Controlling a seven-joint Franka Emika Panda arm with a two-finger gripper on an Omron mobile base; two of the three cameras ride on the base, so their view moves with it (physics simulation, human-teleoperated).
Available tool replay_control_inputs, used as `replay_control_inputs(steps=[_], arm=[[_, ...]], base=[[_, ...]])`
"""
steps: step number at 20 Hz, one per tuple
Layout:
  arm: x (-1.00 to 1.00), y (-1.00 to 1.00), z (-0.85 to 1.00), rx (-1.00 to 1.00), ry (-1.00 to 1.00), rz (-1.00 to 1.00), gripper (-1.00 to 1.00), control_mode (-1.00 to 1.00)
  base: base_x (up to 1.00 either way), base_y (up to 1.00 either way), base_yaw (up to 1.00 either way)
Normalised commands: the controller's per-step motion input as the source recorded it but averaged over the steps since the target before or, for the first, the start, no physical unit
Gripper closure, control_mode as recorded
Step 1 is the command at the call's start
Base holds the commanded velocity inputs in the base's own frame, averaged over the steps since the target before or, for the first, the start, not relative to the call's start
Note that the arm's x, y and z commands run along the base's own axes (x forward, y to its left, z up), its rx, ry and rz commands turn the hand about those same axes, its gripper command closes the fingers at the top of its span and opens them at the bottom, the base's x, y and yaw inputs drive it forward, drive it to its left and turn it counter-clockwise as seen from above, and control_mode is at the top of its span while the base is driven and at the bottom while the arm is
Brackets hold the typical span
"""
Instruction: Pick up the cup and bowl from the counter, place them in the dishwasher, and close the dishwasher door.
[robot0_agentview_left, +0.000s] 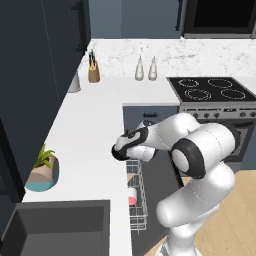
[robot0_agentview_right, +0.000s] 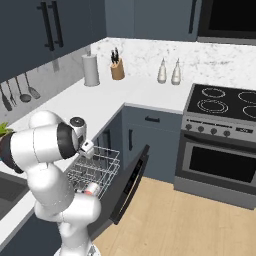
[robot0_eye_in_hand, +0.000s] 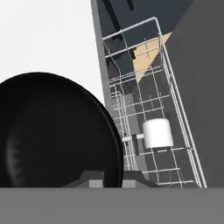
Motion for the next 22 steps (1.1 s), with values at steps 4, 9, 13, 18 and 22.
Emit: replay_control_inputs(steps=[4, 9, 13, 18, 22], arm=[[0.08, -1.0, 0.02, 0.12, 0.0, 0.05, 1.0, -1.0], [0.19, -0.99, -0.05, 0.23, 0.02, 0.19, 1.0, -1.0], [0.33, -0.62, -0.13, 0.22, 0.0, 0.15, 1.0, -1.0], [0.69, 0.02, -0.08, 0.0, 0.01, 0.0, 1.0, -1.0], [0.84, 0.19, -0.34, 0.0, 0.09, 0.0, 1.0, -1.0]], base=[[0.0, 0.0, 0.0], [0.0, 0.0, 0.0], [0.0, 0.0, 0.0], [0.0, 0.0, 0.0], [0.0, 0.0, 0.0]])
